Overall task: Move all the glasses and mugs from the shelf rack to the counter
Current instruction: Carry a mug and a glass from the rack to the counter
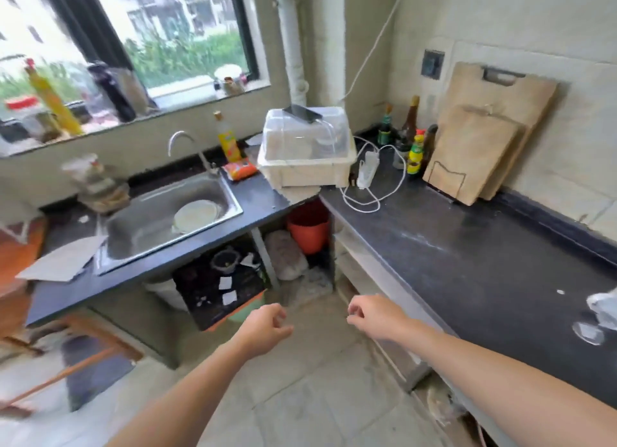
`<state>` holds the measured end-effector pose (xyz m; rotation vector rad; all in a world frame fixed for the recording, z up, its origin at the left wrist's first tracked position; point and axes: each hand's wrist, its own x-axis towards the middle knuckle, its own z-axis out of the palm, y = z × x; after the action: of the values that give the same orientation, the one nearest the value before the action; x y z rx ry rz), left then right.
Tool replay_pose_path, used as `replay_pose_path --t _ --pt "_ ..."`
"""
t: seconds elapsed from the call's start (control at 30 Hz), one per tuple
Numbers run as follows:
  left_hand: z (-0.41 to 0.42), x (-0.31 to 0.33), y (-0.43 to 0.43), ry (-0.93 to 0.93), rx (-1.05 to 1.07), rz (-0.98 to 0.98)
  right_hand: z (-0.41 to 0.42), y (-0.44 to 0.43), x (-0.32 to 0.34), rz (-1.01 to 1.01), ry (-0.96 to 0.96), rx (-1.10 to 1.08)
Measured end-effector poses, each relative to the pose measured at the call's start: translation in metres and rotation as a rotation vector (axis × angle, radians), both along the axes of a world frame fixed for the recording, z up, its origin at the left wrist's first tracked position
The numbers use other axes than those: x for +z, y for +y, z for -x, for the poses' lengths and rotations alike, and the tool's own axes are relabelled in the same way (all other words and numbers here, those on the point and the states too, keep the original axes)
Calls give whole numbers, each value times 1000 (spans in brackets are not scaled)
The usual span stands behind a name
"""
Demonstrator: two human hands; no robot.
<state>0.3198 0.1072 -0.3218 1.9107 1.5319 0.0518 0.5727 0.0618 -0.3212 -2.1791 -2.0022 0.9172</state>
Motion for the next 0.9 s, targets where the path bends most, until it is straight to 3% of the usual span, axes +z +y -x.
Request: replay_pose_path --t 0.37,0.63,0.9 --pt "327 42 -2 43 472 -22 327 119 38 -128 -14 500" --pt "460 48 0 0 748 -23 495 193 51 -188 11 769" --pt "572 64 78 -44 932 -90 637 304 52 -217 65 871"
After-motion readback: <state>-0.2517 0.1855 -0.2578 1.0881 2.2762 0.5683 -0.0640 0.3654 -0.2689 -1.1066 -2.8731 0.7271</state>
